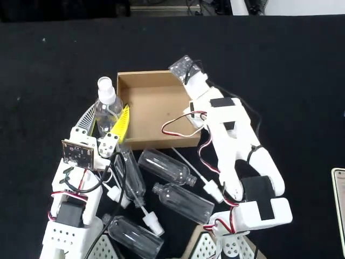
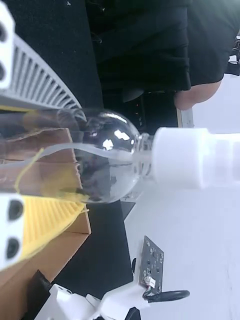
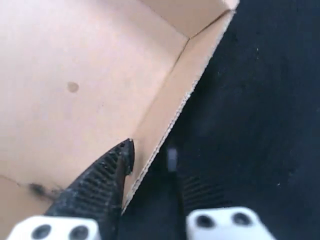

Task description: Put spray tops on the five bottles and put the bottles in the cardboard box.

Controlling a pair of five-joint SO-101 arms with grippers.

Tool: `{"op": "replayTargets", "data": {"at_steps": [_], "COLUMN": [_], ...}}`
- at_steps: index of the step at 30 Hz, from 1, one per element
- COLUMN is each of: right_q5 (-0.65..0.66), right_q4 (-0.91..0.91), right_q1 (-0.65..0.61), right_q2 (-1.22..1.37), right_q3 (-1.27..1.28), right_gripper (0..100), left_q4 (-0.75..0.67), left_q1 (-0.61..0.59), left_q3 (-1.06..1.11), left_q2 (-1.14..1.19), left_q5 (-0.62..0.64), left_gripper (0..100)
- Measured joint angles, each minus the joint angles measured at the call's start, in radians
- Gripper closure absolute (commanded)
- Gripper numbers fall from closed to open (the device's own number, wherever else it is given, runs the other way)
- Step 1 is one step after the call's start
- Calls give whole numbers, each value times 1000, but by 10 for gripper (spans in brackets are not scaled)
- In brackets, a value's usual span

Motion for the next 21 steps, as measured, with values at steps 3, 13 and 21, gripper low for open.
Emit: {"op": "replayTargets", "data": {"at_steps": [3, 13, 21], "right_q5": [-66, -374, -506], "right_q4": [20, 290, 201], "right_q1": [0, 75, 207], "right_q2": [-15, -290, -301], "right_q3": [0, -91, 107], "right_gripper": [812, 815, 815], "left_q4": [0, 0, -153], "left_q1": [0, 0, 0], "left_q3": [0, 0, 0], "left_q2": [0, 0, 5], "left_q5": [0, 0, 0], "left_gripper": [960, 960, 960]}}
